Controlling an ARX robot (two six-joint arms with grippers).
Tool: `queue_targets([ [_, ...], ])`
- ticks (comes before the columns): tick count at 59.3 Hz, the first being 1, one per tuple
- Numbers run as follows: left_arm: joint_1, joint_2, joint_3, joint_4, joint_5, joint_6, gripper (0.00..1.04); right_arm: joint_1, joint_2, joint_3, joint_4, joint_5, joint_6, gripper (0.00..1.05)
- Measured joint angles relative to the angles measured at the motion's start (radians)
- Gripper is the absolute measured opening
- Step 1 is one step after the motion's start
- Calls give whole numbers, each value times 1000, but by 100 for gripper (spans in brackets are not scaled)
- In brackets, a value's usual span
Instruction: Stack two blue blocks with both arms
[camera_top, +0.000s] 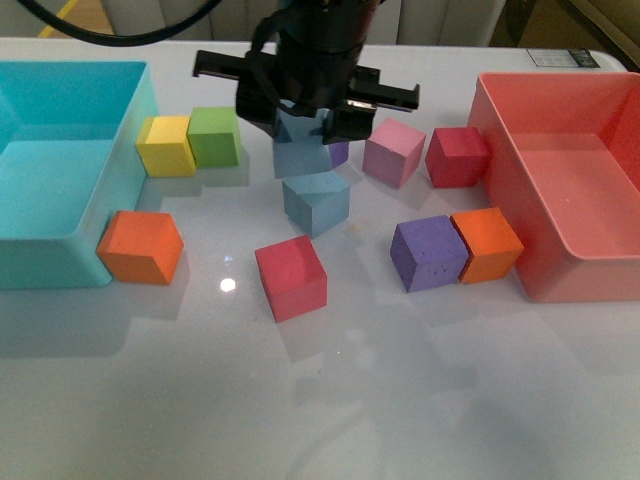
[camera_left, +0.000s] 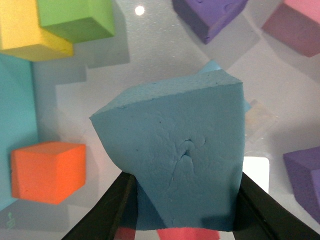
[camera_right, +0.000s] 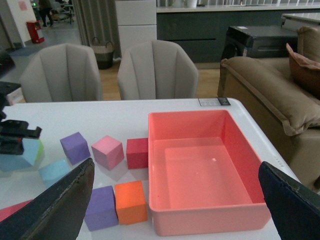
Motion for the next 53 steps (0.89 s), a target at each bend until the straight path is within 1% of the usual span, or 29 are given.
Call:
queue_targets([
  [11,-24,124,191,-85,7,41,40,0,0,0,0,0,0,96],
  [19,-23,186,270,-145,-8,74,40,0,0,0,0,0,0,96],
  [29,-13,215,291,-187,-11,80,40,0,0,0,0,0,0,96],
  [53,-6,256,333,-196,-7,91,40,0,0,0,0,0,0,96],
])
